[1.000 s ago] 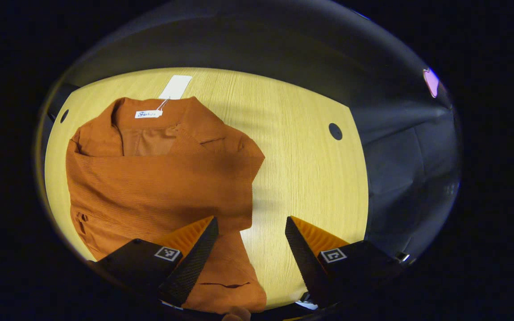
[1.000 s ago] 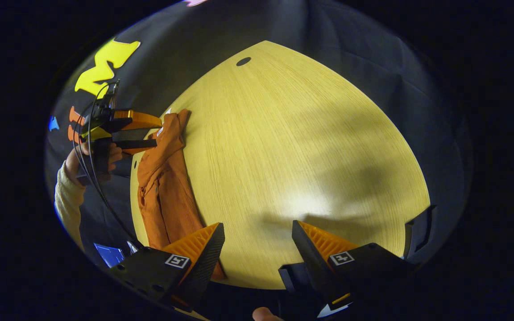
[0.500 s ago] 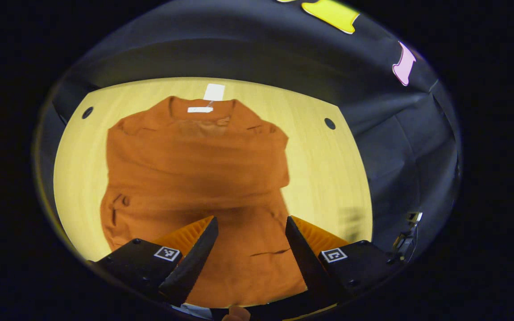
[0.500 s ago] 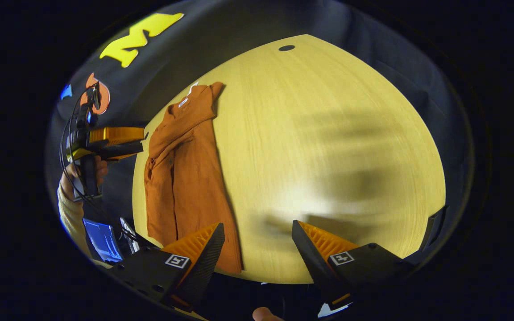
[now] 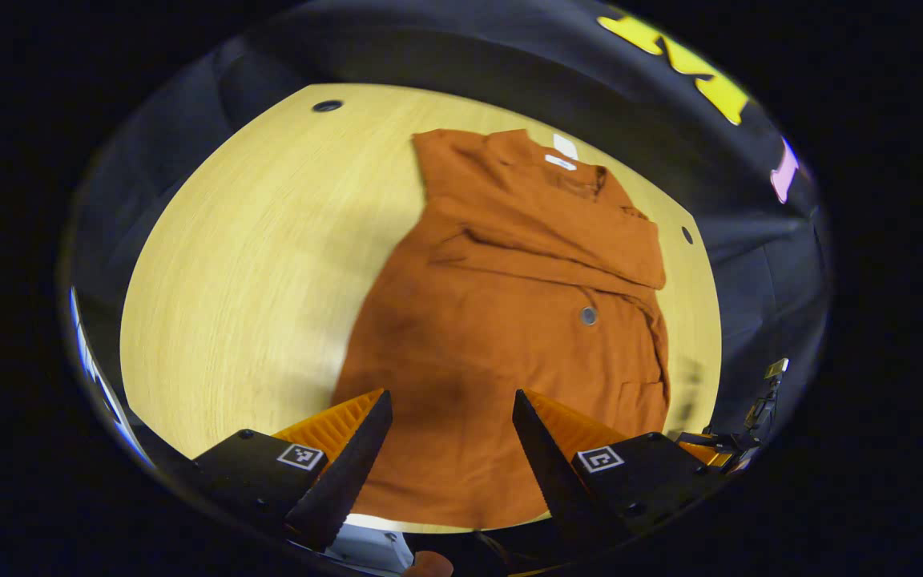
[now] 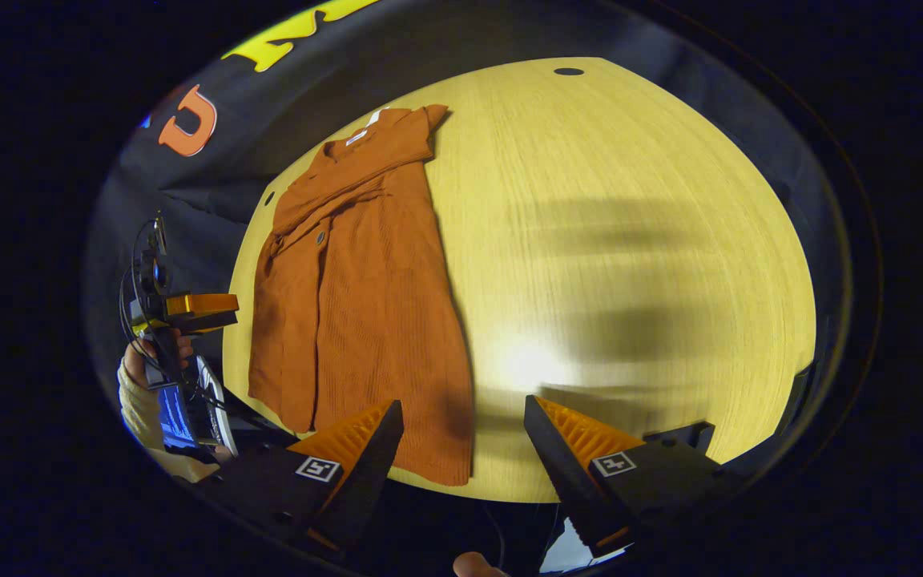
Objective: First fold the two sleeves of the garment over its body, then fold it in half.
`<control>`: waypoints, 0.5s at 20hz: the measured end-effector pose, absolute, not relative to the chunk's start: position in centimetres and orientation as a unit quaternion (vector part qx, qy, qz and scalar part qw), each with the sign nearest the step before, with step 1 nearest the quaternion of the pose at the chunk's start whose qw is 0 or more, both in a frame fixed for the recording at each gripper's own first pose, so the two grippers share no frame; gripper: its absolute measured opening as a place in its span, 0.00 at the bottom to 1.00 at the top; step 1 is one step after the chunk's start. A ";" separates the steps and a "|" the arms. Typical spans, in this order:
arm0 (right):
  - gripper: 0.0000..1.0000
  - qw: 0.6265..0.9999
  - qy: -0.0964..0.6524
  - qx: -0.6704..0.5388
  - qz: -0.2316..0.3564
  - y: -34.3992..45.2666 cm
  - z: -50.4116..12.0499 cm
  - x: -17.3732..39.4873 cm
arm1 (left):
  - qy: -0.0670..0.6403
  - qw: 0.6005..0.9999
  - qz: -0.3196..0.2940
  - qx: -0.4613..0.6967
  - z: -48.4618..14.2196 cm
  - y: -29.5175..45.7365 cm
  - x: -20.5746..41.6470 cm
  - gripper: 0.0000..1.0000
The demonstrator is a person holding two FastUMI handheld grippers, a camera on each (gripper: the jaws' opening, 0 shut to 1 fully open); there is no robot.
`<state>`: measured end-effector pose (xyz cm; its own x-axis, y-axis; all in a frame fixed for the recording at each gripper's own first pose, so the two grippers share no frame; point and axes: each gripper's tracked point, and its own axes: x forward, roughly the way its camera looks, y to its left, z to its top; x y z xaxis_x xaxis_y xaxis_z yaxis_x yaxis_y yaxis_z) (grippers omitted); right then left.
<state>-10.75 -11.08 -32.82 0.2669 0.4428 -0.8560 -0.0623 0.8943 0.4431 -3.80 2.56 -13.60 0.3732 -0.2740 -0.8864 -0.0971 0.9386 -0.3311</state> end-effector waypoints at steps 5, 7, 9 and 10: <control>0.98 0.748 0.623 0.132 0.188 -11.7 -34.6 -13.4 | 0.597 0.775 -0.079 -0.191 -15.4 8.7 -9.4 0.99; 0.98 0.731 0.644 0.140 0.178 -11.7 -35.6 -14.5 | 0.609 0.760 -0.093 -0.206 -16.4 10.1 -10.7 0.99; 0.98 0.720 0.649 0.170 0.175 -10.8 -35.2 -14.5 | 0.614 0.745 -0.101 -0.239 -16.6 10.3 -11.2 0.99; 0.97 0.717 0.649 0.183 0.178 -10.3 -35.0 -14.4 | 0.616 0.736 -0.113 -0.257 -16.3 10.0 -11.4 0.98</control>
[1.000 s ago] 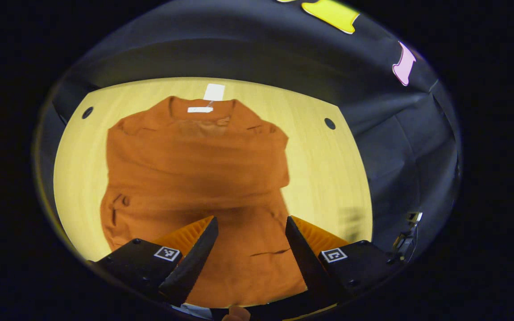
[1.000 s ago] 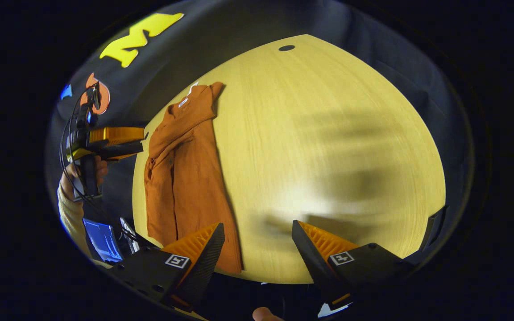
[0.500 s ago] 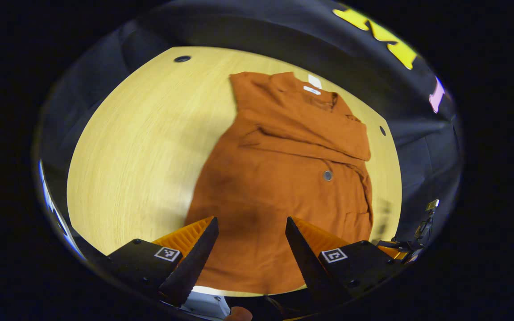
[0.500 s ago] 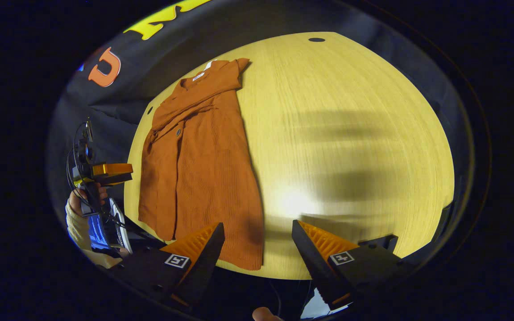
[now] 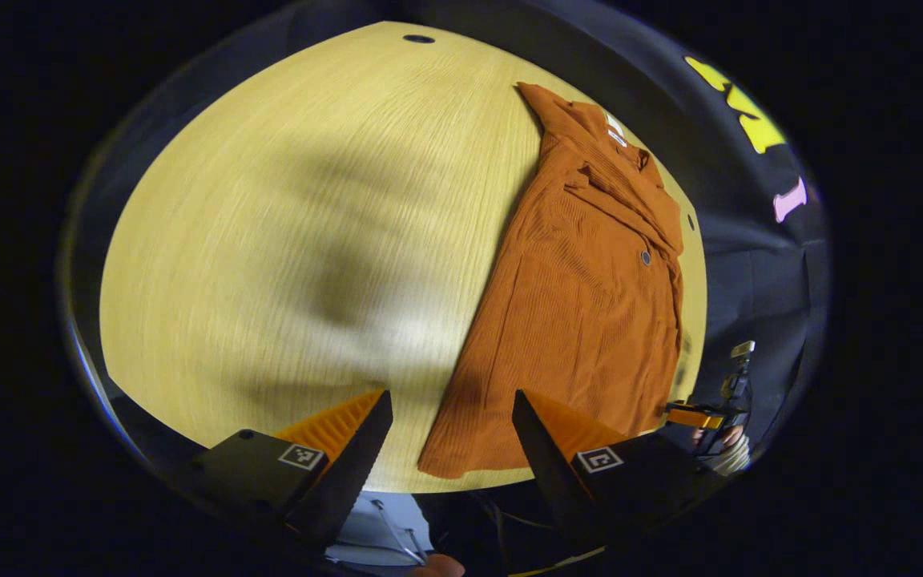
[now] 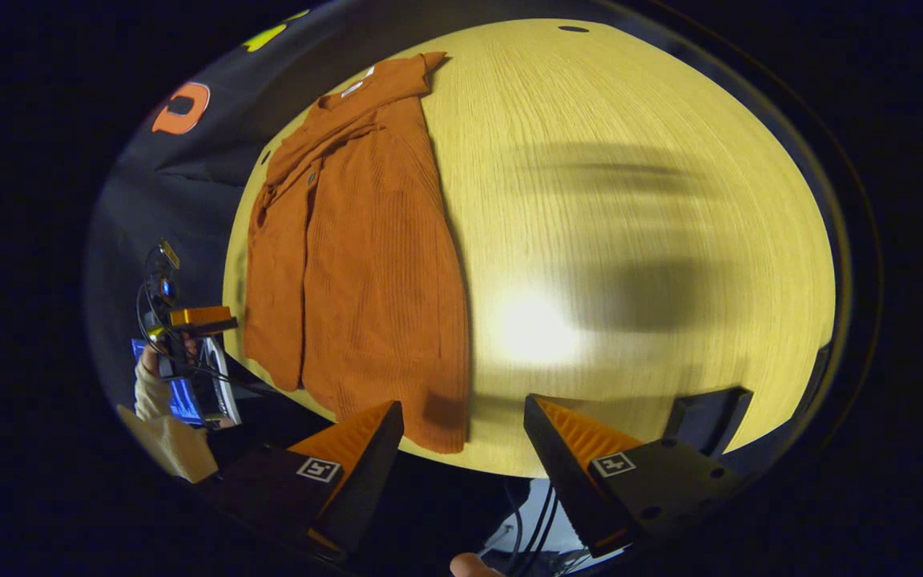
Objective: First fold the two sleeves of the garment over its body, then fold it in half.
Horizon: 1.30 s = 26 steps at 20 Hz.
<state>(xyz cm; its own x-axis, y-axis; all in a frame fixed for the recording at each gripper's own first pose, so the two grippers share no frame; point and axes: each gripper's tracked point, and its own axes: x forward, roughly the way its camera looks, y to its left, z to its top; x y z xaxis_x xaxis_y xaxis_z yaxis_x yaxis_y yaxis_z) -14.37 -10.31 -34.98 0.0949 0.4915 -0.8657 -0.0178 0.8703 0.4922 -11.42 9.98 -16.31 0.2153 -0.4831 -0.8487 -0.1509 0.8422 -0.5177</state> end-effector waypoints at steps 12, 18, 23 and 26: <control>0.95 0.655 0.685 0.216 0.236 -8.3 -34.8 -15.5 | 0.678 0.617 -0.226 -0.329 -15.1 9.9 -15.7 0.82; 0.85 0.648 0.680 0.238 0.247 -6.4 -35.5 -15.3 | 0.684 0.619 -0.247 -0.297 -15.1 7.7 -16.5 0.70; 0.48 0.644 0.683 0.237 0.250 -6.3 -35.9 -15.5 | 0.697 0.631 -0.224 -0.257 -14.9 7.4 -17.1 0.42; 0.20 0.649 0.687 0.218 0.243 -6.8 -36.8 -15.5 | 0.700 0.641 -0.196 -0.243 -14.7 7.2 -16.9 0.14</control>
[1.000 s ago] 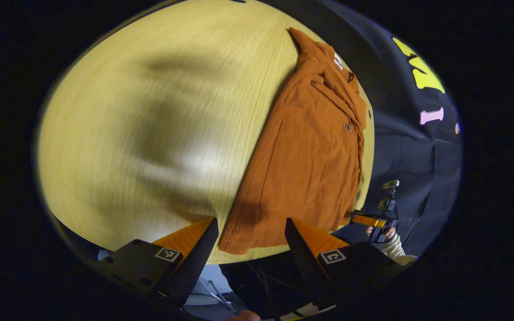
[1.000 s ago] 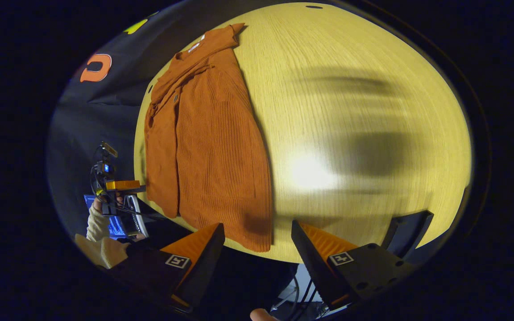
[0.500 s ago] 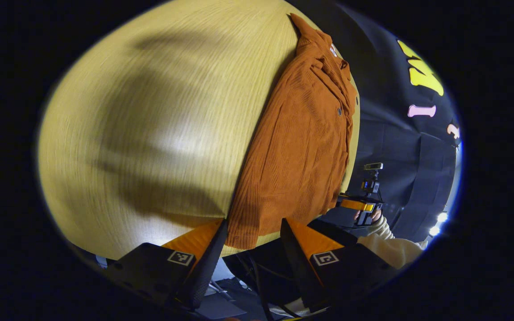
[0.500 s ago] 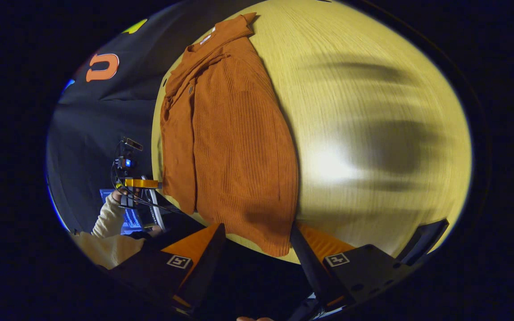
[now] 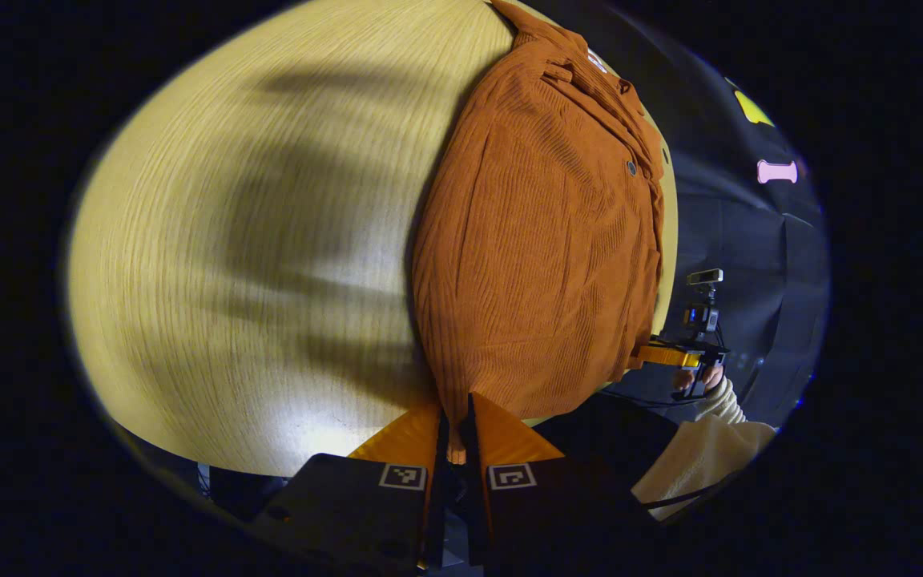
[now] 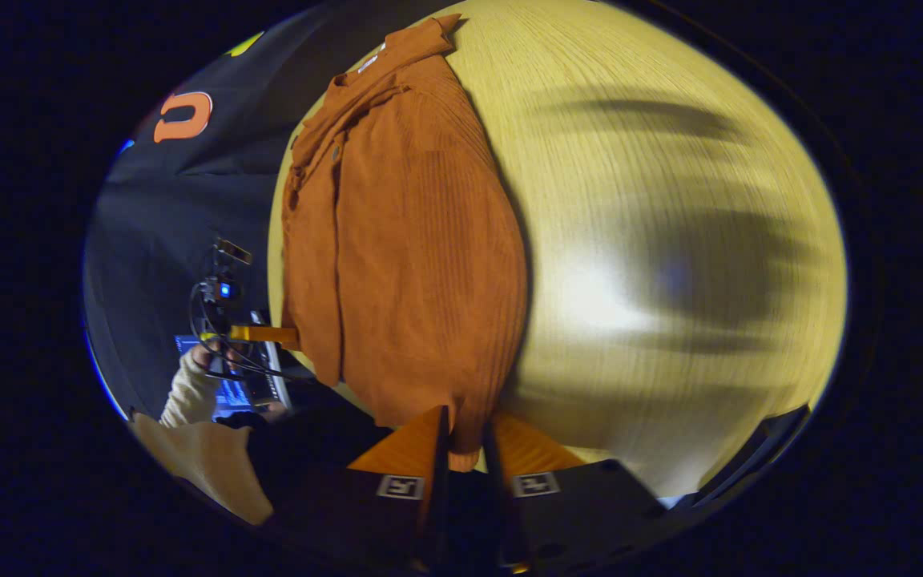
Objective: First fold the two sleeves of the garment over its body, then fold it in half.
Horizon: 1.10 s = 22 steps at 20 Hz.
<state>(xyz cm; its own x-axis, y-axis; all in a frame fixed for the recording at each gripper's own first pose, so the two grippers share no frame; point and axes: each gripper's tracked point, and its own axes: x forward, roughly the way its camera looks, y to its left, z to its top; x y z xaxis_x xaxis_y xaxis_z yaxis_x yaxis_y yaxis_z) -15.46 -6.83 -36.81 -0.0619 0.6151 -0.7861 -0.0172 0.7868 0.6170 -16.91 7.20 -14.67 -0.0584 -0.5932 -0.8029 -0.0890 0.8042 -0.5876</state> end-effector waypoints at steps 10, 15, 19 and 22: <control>0.06 0.669 0.663 0.224 0.251 -6.1 -34.5 -15.0 | 0.672 0.696 -0.166 -0.189 -14.0 4.6 -16.7 0.03; 0.06 0.680 0.624 0.248 0.294 -4.2 -28.7 -13.2 | 0.646 0.721 -0.170 -0.185 -10.3 3.9 -15.3 0.03; 0.06 0.706 0.578 0.258 0.317 -2.8 -23.6 -8.7 | 0.597 0.758 -0.192 -0.179 -5.1 2.7 -11.4 0.04; 0.03 0.724 0.550 0.263 0.322 -2.1 -20.7 -5.0 | 0.558 0.786 -0.204 -0.172 -1.5 3.1 -9.0 0.03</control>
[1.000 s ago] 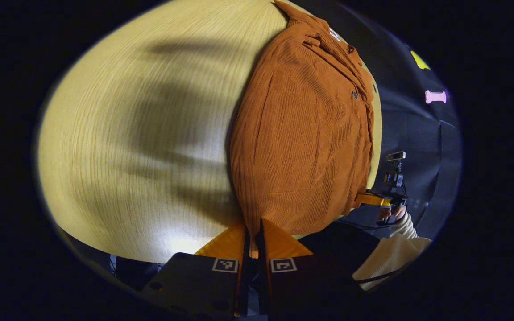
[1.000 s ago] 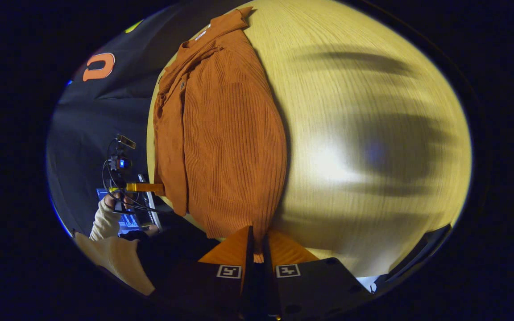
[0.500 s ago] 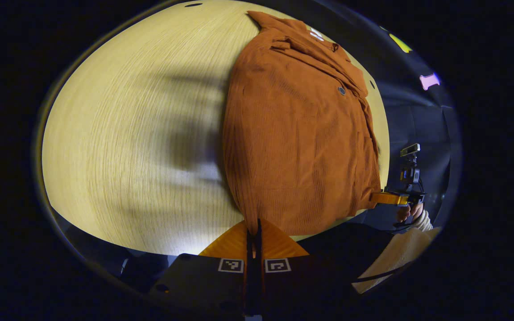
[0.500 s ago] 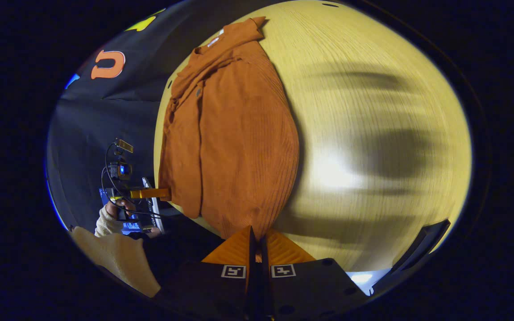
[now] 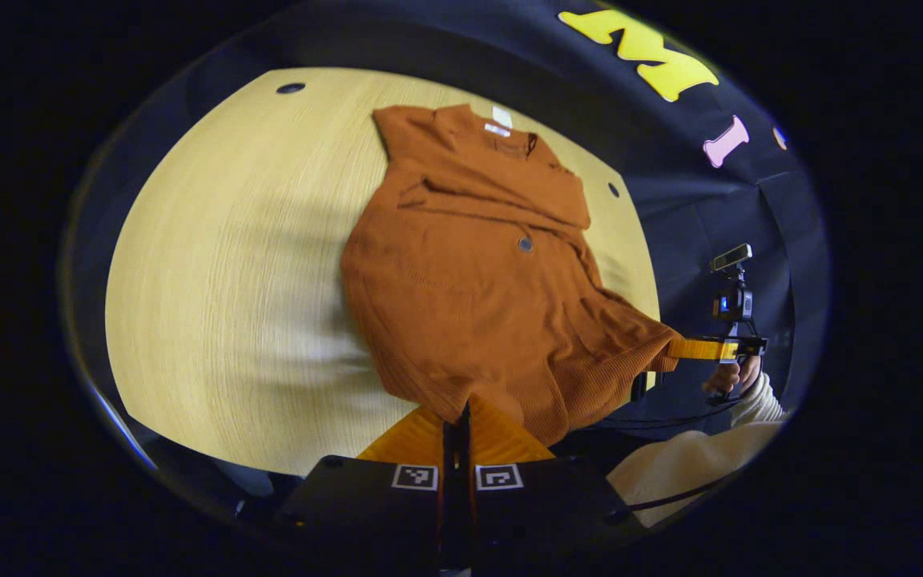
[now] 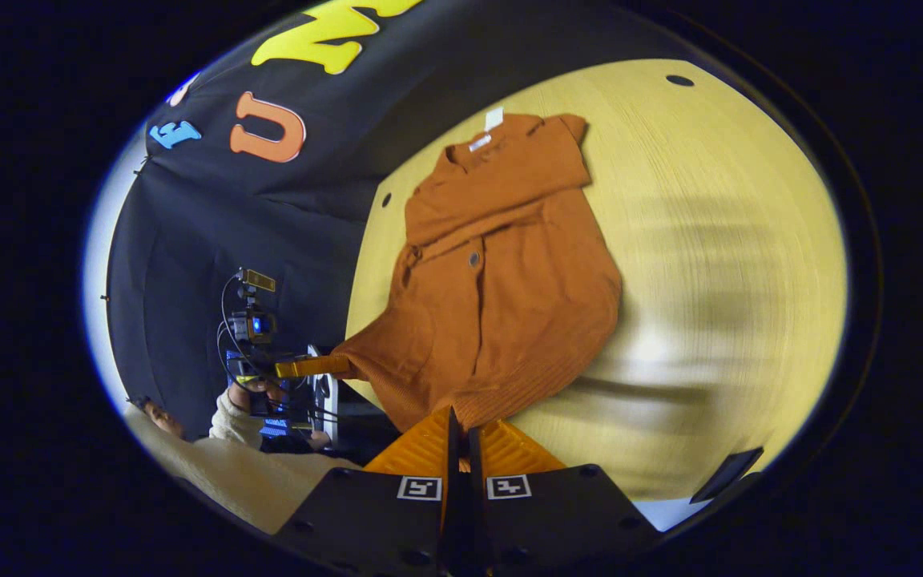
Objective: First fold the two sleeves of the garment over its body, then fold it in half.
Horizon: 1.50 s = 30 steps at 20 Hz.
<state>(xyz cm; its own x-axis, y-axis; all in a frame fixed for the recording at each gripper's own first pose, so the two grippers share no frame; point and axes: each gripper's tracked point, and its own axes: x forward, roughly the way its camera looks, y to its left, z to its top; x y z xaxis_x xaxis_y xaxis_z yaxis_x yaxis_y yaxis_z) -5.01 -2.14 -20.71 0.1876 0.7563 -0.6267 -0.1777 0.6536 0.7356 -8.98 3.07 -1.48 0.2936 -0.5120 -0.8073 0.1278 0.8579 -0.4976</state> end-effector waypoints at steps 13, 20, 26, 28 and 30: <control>0.06 0.782 0.446 0.300 0.314 0.6 -11.3 14.4 | 0.466 0.830 -0.190 -0.240 7.1 1.5 11.8 0.03; 0.06 0.804 0.421 0.334 0.255 1.5 -12.8 26.1 | 0.434 0.854 -0.173 -0.230 5.8 0.8 23.4 0.03; 0.06 0.789 0.430 0.415 0.140 0.0 -21.9 34.1 | 0.445 0.844 -0.135 -0.267 -2.4 -0.1 30.3 0.03; 0.06 0.782 0.427 0.442 0.107 -1.2 -23.8 35.6 | 0.456 0.838 -0.109 -0.277 -5.0 0.7 31.0 0.03; 0.06 0.780 0.427 0.450 0.080 -2.5 -25.4 35.7 | 0.455 0.837 -0.096 -0.289 -5.6 1.0 31.5 0.03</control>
